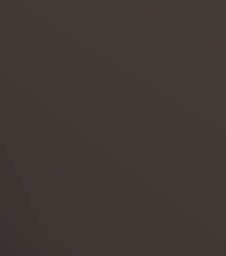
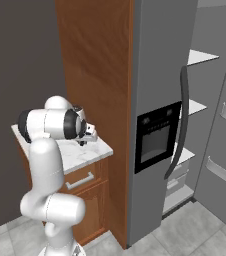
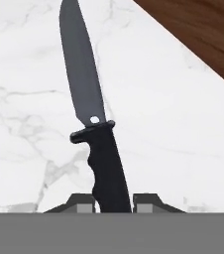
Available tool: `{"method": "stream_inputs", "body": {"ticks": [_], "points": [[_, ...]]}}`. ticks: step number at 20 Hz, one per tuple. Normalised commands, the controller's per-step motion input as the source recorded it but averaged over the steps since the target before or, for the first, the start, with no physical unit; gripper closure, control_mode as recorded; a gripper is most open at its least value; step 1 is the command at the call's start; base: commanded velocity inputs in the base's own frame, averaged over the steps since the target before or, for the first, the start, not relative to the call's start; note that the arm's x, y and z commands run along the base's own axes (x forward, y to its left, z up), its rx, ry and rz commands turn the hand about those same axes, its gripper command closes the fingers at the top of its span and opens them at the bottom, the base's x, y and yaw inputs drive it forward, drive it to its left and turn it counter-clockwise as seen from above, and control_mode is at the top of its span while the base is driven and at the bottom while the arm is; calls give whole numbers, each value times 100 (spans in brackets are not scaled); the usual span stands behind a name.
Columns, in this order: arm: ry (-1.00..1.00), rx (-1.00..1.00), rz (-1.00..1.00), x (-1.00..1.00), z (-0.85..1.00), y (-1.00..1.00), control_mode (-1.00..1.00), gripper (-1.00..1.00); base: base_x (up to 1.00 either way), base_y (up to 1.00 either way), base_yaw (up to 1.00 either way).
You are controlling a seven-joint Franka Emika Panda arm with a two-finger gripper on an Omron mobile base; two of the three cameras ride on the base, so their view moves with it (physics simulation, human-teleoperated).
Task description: Retrieve the butter from the fridge and place it on a plate on the dining table. Then retrieve the butter knife by the fridge and place it near the plate.
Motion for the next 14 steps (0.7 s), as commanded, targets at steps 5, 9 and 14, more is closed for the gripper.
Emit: {"method": "stream_inputs", "body": {"ticks": [5,9,14], "points": [[2,-3,0,-23,15,23,-100,100,0,0,0],[0,0,0,-83,82,1,-100,100,0,0,0],[4,0,0,-95,99,0,-100,100,0,0,0]]}}
